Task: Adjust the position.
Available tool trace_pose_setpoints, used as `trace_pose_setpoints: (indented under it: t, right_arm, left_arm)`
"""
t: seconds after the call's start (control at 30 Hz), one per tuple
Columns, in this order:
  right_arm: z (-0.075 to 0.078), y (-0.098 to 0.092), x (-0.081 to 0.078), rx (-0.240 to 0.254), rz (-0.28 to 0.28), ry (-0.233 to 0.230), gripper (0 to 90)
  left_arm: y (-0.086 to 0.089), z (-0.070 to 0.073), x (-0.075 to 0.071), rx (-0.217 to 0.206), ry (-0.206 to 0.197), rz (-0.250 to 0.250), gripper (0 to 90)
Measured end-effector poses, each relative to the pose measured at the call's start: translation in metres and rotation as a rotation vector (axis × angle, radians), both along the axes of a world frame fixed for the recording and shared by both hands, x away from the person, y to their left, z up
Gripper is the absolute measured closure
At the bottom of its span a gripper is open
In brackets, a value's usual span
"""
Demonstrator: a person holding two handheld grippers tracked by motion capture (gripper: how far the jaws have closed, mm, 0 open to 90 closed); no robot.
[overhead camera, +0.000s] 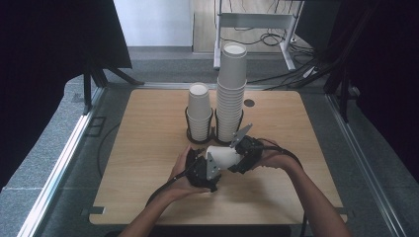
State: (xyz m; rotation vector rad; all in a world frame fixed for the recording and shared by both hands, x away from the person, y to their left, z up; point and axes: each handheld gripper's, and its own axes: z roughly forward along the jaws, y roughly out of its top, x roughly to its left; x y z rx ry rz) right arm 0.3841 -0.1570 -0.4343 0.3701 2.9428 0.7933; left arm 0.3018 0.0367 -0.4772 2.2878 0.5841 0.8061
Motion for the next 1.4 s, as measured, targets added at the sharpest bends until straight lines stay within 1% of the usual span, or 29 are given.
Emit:
trace_pose_setpoints:
  t: [0.03, 0.13, 0.23, 0.3, 0.37, 0.4, 0.47, 0.53, 0.57, 0.63, 0.73, 0.77, 0.8, 0.87, 0.9, 0.97, 1.03, 1.07, 1.13, 1.27, 1.4]
  right_arm:
    - [0.0, 0.0, 0.0, 0.004, -0.003, -0.007, 23.5]
    - [-0.001, -0.001, 0.0, 0.029, -0.011, -0.009, 23.5]
    - [-0.002, -0.001, 0.0, 0.048, -0.02, -0.018, 23.4]
    - [-0.002, -0.002, 0.0, 0.064, -0.036, -0.027, 23.4]
    - [-0.002, -0.002, -0.001, 0.077, -0.052, -0.038, 23.4]
    - [-0.002, -0.002, -0.002, 0.094, -0.062, -0.041, 23.5]
    - [-0.002, -0.003, -0.004, 0.133, -0.082, -0.046, 23.4]
    - [-0.003, -0.004, -0.006, 0.138, -0.106, -0.07, 23.4]
    - [-0.004, -0.005, -0.007, 0.158, -0.115, -0.087, 23.5]
    - [-0.004, -0.006, -0.008, 0.205, -0.14, -0.098, 23.5]
    - [-0.005, -0.006, -0.009, 0.227, -0.181, -0.139, 23.5]
    - [-0.004, -0.006, -0.009, 0.246, -0.192, -0.137, 23.4]
    - [-0.005, -0.006, -0.009, 0.275, -0.207, -0.133, 23.5]
    - [-0.006, -0.007, -0.008, 0.3, -0.225, -0.135, 23.5]
    - [-0.007, -0.007, -0.008, 0.315, -0.229, -0.134, 23.5]
    - [-0.008, -0.007, -0.01, 0.345, -0.242, -0.146, 23.5]
    - [-0.009, -0.009, -0.013, 0.397, -0.259, -0.16, 23.5]
    - [-0.01, -0.009, -0.014, 0.411, -0.266, -0.153, 23.5]
    - [-0.013, -0.009, -0.017, 0.414, -0.277, -0.176, 23.5]
    - [-0.016, -0.01, -0.021, 0.458, -0.301, -0.185, 23.5]
    - [-0.02, -0.011, -0.024, 0.491, -0.321, -0.175, 23.5]
  left_arm:
    - [0.001, 0.0, 0.0, -0.013, 0.007, 0.004, 0.5]
    - [0.006, 0.002, 0.0, -0.04, 0.039, 0.019, 0.7]
    - [0.011, 0.003, 0.001, -0.073, 0.06, 0.03, 1.3]
    - [0.015, 0.006, 0.001, -0.09, 0.071, 0.042, 1.6]
    - [0.02, 0.008, 0.002, -0.12, 0.094, 0.049, 1.9]
    - [0.023, 0.009, 0.002, -0.157, 0.107, 0.061, 2.1]
    - [0.028, 0.01, 0.002, -0.193, 0.123, 0.067, 3.3]
    - [0.031, 0.011, 0.002, -0.218, 0.138, 0.077, 3.7]
    - [0.033, 0.012, 0.002, -0.216, 0.141, 0.084, 3.8]
    - [0.034, 0.013, 0.003, -0.225, 0.148, 0.102, 4.0]
    - [0.036, 0.016, 0.004, -0.248, 0.16, 0.111, 4.3]
    - [0.036, 0.017, 0.004, -0.26, 0.163, 0.114, 4.3]
    - [0.037, 0.018, 0.005, -0.263, 0.163, 0.115, 4.3]
    - [0.038, 0.018, 0.005, -0.287, 0.169, 0.121, 4.4]
    - [0.038, 0.018, 0.005, -0.289, 0.17, 0.126, 4.5]
    - [0.039, 0.018, 0.005, -0.29, 0.17, 0.135, 4.7]
    - [0.04, 0.016, 0.004, -0.297, 0.171, 0.142, 4.9]
    - [0.041, 0.015, 0.004, -0.298, 0.174, 0.142, 4.9]
    - [0.042, 0.013, 0.004, -0.299, 0.176, 0.149, 5.0]
    - [0.042, 0.012, 0.004, -0.3, 0.184, 0.149, 5.2]
    - [0.043, 0.01, 0.005, -0.312, 0.2, 0.152, 5.2]
